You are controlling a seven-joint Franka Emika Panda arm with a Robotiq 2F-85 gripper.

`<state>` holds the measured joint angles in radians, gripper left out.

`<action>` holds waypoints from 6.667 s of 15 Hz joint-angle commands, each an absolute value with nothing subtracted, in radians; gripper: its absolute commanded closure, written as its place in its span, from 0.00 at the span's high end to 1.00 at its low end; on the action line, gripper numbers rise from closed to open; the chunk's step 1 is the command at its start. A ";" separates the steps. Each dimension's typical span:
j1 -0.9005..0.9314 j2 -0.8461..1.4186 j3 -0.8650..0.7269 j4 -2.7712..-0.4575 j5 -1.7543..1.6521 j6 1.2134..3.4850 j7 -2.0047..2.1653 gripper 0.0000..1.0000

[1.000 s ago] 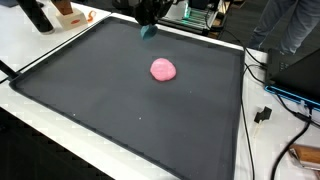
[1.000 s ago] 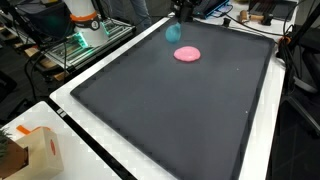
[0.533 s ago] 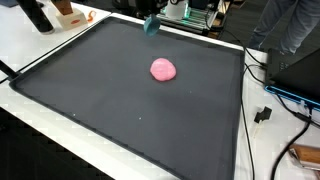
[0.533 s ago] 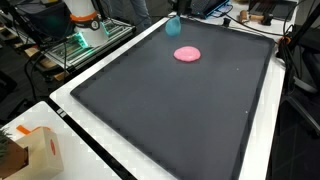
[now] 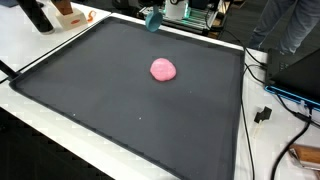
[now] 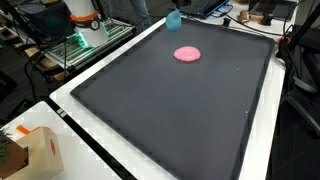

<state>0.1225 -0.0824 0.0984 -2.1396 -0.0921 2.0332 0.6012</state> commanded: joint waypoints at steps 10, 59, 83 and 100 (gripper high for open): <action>0.109 -0.091 0.111 -2.151 -0.090 2.042 0.599 0.25; -0.134 0.440 0.000 -1.993 0.936 1.951 -0.908 0.50; -0.182 0.615 -0.043 -1.963 1.098 1.906 -1.214 0.25; -0.161 0.649 -0.069 -1.944 1.085 1.910 -1.070 0.25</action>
